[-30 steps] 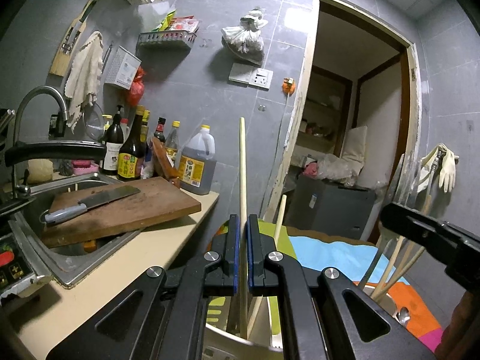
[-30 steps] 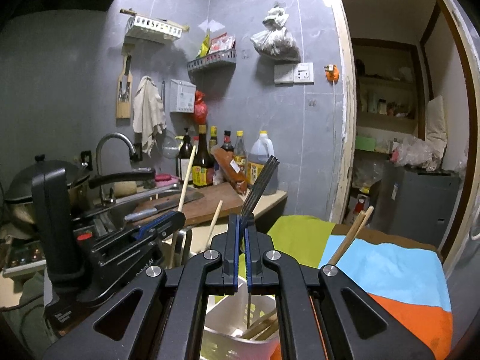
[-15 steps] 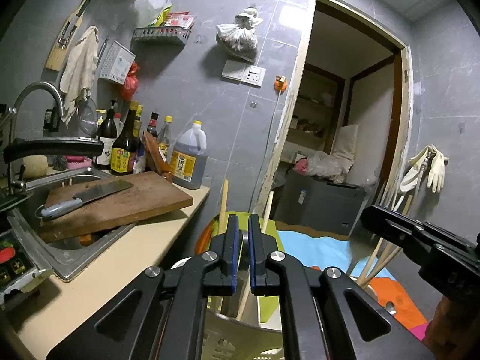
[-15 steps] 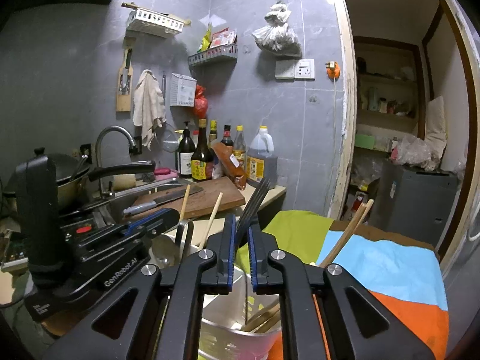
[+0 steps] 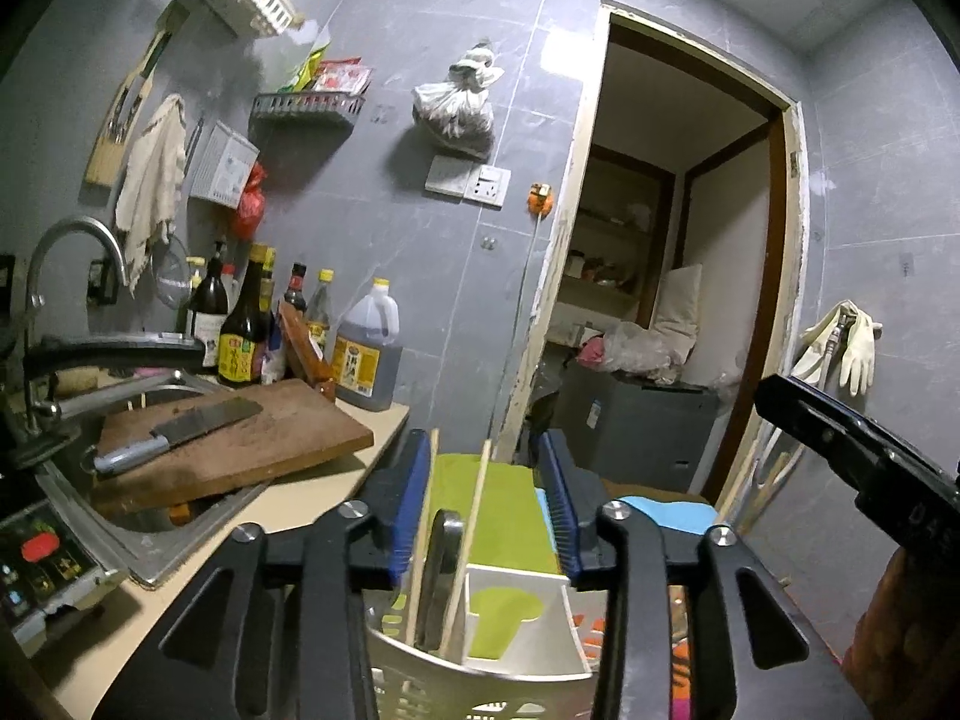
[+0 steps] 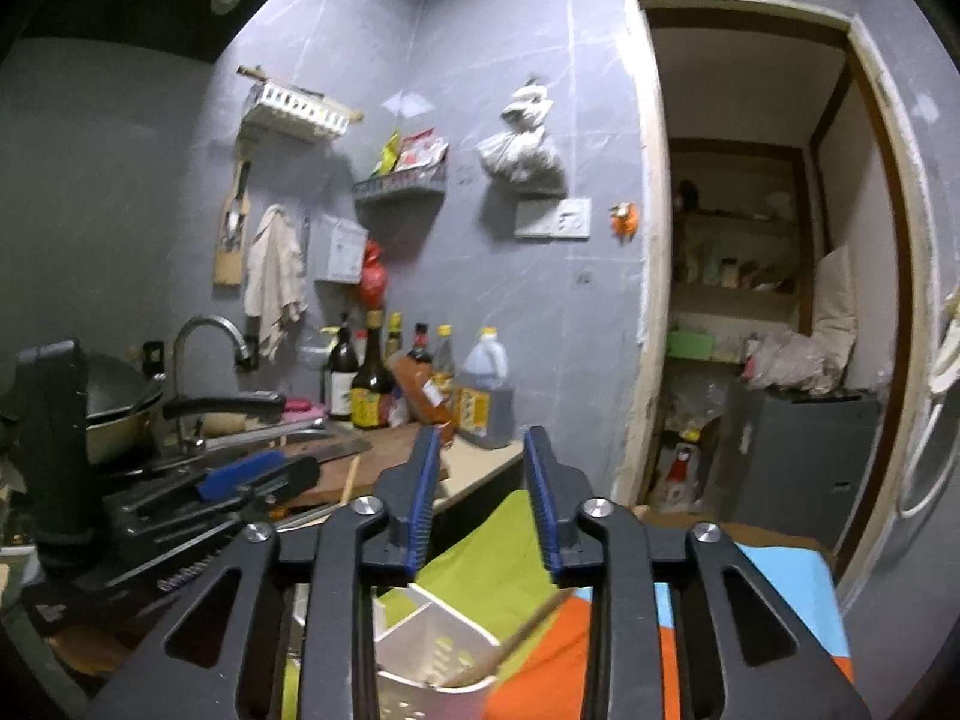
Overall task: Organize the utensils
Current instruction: 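Move both tools back over the last spoon and chopstick on the cloth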
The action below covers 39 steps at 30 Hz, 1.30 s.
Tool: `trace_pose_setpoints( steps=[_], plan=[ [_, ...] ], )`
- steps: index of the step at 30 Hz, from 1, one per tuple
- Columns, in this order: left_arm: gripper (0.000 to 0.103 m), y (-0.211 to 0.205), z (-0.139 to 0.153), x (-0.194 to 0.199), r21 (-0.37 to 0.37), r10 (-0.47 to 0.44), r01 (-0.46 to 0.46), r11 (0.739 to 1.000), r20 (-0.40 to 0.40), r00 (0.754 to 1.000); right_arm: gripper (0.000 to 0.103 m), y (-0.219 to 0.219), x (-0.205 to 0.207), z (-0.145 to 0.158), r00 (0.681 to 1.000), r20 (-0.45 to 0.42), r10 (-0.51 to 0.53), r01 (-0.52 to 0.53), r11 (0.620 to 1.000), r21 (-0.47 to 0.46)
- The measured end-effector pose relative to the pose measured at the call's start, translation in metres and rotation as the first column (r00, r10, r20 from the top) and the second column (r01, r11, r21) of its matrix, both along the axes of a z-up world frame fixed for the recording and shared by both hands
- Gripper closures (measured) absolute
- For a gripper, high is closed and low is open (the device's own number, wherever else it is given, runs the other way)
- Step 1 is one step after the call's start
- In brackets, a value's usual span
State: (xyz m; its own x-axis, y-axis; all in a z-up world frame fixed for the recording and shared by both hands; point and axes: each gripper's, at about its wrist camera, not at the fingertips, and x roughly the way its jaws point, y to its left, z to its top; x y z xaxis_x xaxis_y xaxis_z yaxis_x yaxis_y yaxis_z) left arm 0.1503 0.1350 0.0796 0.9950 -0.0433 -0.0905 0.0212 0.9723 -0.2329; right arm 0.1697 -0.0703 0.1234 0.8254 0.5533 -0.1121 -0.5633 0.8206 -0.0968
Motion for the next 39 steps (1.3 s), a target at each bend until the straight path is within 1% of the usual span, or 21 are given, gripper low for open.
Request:
trace_pose_setpoints(
  steps=[1, 2, 4, 5, 7, 10, 11, 16, 17, 19, 22, 26, 33, 34, 36, 39],
  plan=[
    [0.064, -0.002, 0.003, -0.002, 0.000, -0.003, 0.003, 1.000, 0.006, 1.000, 0.059, -0.004, -0.001, 0.001, 1.000, 0.003, -0.007, 0.007, 1.000, 0.008],
    [0.061, -0.005, 0.006, -0.004, 0.001, -0.004, 0.004, 1.000, 0.012, 1.000, 0.053, -0.010, -0.001, 0.002, 1.000, 0.008, -0.018, 0.018, 1.000, 0.021],
    [0.056, -0.011, 0.012, -0.009, 0.009, -0.010, 0.010, 1.000, 0.025, 1.000, 0.050, -0.022, -0.002, 0.003, 0.999, 0.016, -0.040, 0.039, 0.998, 0.044],
    [0.052, -0.015, 0.014, -0.011, 0.011, -0.016, 0.016, 1.000, 0.032, 0.999, 0.045, -0.029, -0.003, 0.004, 0.998, 0.022, -0.058, 0.056, 0.997, 0.055],
    [0.048, -0.022, 0.019, -0.015, 0.017, -0.033, 0.032, 0.999, 0.044, 0.998, 0.037, -0.040, -0.005, 0.005, 0.996, 0.035, -0.084, 0.081, 0.994, 0.075],
    [0.044, -0.039, 0.024, -0.019, 0.035, -0.064, 0.062, 0.997, 0.050, 0.997, 0.029, -0.060, -0.009, 0.006, 0.990, 0.057, -0.131, 0.125, 0.987, 0.102],
    [0.041, -0.043, 0.026, -0.020, 0.041, -0.070, 0.068, 0.997, 0.050, 0.996, 0.024, -0.066, -0.011, 0.007, 0.988, 0.060, -0.144, 0.137, 0.985, 0.106],
    [0.028, -0.071, 0.029, -0.024, 0.057, -0.124, 0.121, 0.991, 0.054, 0.991, 0.010, -0.095, -0.017, 0.006, 0.980, 0.062, -0.189, 0.181, 0.978, 0.106],
    [0.027, -0.074, 0.028, -0.024, 0.056, -0.132, 0.129, 0.990, 0.054, 0.990, 0.006, -0.101, -0.019, 0.005, 0.978, 0.062, -0.199, 0.192, 0.976, 0.102],
    [0.026, -0.085, 0.027, -0.025, 0.055, -0.152, 0.149, 0.987, 0.050, 0.987, 0.001, -0.112, -0.022, 0.003, 0.974, 0.059, -0.220, 0.214, 0.972, 0.098],
    [0.024, -0.098, 0.025, -0.026, 0.061, -0.169, 0.166, 0.984, 0.042, 0.985, 0.000, -0.126, -0.025, -0.001, 0.968, 0.052, -0.246, 0.240, 0.965, 0.101],
    [0.019, -0.118, 0.018, -0.027, 0.087, -0.183, 0.180, 0.980, 0.026, 0.983, 0.000, -0.146, -0.029, -0.007, 0.960, 0.041, -0.279, 0.274, 0.958, 0.086],
    [0.018, -0.151, 0.004, -0.022, 0.114, -0.220, 0.222, 0.968, -0.027, 0.975, 0.000, -0.180, -0.030, -0.022, 0.942, 0.012, -0.336, 0.335, 0.941, 0.041],
    [0.018, -0.158, 0.001, -0.021, 0.122, -0.228, 0.232, 0.965, -0.041, 0.973, 0.000, -0.185, -0.029, -0.025, 0.938, 0.007, -0.346, 0.346, 0.938, 0.031],
    [0.018, -0.167, -0.004, -0.021, 0.147, -0.229, 0.233, 0.961, -0.043, 0.972, 0.000, -0.194, -0.027, -0.031, 0.931, -0.005, -0.364, 0.364, 0.931, 0.007],
    [0.018, -0.186, -0.010, -0.020, 0.213, -0.217, 0.223, 0.951, -0.048, 0.975, 0.000, -0.206, -0.022, -0.039, 0.924, -0.029, -0.381, 0.381, 0.924, -0.024]
  ],
)
